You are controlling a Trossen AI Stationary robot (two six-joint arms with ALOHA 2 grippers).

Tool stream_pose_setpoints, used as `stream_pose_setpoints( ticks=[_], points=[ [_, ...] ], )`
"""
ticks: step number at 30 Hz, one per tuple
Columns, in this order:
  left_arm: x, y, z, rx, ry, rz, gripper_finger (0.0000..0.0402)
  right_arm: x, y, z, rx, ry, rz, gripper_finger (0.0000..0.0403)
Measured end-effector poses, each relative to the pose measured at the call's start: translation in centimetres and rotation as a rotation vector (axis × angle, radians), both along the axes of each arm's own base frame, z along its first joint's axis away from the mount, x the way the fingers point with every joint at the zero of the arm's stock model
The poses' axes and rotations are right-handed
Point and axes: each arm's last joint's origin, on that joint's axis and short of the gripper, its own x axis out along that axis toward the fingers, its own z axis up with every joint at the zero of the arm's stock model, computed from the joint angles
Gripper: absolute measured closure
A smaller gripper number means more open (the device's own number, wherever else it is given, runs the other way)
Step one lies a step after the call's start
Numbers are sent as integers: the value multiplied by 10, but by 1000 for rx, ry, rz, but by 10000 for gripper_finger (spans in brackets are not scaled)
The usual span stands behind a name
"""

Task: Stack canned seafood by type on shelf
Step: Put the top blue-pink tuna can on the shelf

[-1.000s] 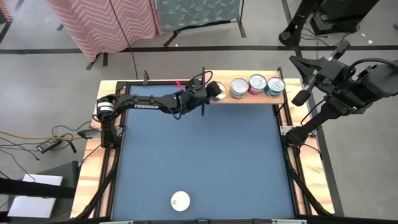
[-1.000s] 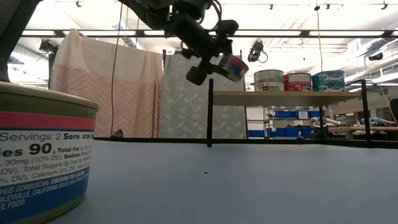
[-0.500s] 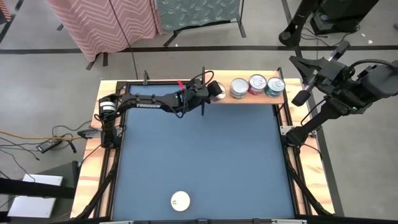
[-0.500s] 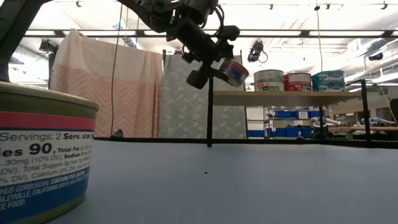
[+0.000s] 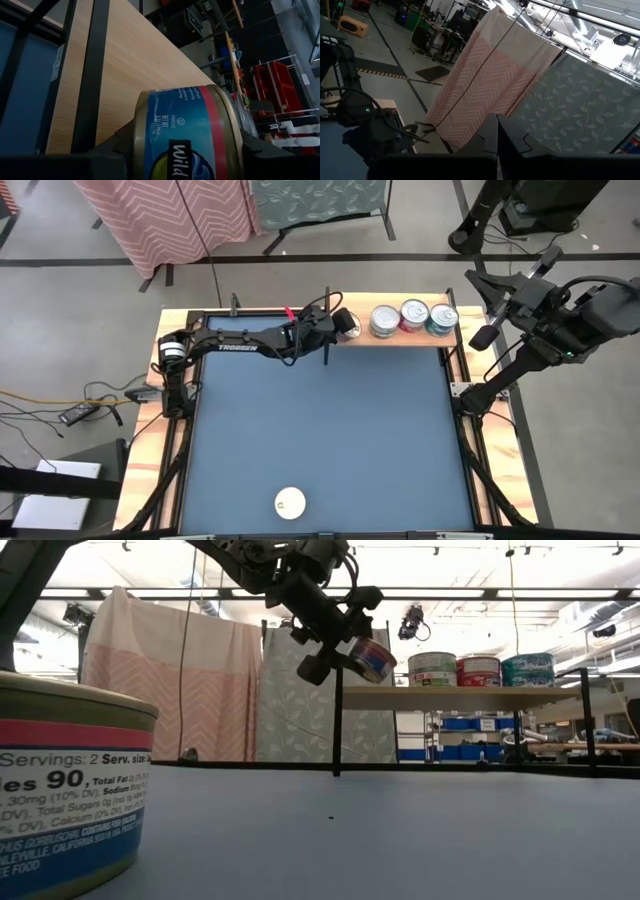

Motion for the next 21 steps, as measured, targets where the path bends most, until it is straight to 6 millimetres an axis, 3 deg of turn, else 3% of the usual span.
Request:
stream_pose_setpoints(
  ticks=[12, 21],
  points=[
    [0, 0, 1, 25, 13, -20, 205, 0, 0, 0, 10, -8, 3, 395],
    [2, 1, 4, 88, 20, -49, 168, 1, 0, 0, 14, -11, 3, 395]
  ],
)
